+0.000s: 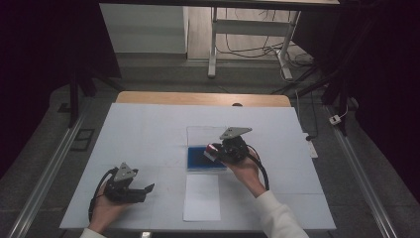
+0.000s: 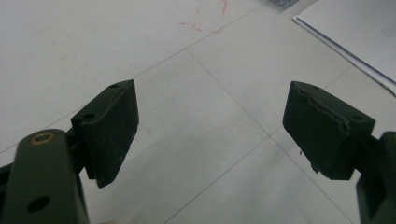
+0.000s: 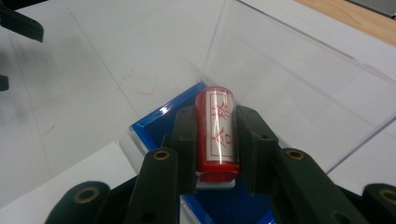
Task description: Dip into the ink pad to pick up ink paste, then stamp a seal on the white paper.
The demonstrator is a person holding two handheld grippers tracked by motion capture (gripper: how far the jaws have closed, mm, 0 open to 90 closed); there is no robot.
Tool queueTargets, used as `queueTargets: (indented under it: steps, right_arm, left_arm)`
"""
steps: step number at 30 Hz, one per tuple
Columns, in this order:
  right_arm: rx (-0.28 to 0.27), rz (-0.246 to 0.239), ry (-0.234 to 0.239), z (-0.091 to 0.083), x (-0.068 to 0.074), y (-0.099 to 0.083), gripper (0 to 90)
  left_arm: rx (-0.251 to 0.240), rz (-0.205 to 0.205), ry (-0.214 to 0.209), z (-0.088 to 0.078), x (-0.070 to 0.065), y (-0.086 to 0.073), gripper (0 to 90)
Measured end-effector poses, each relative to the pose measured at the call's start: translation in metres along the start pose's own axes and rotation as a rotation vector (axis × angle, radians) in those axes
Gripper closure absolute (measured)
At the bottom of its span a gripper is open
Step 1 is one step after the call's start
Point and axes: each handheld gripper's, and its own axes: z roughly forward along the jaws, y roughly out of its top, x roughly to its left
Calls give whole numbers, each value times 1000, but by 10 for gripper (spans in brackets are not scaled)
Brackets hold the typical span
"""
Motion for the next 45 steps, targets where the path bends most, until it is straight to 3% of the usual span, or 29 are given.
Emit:
queueTargets:
  steps: [11, 45]
  right_arm:
    - [-31, -15, 30, -11, 8, -6, 703]
    - [3, -57, 77, -28, 29, -19, 702]
  left_arm:
    - [4, 4, 6, 0, 0, 0, 189]
    - [1, 2, 4, 0, 0, 0, 189]
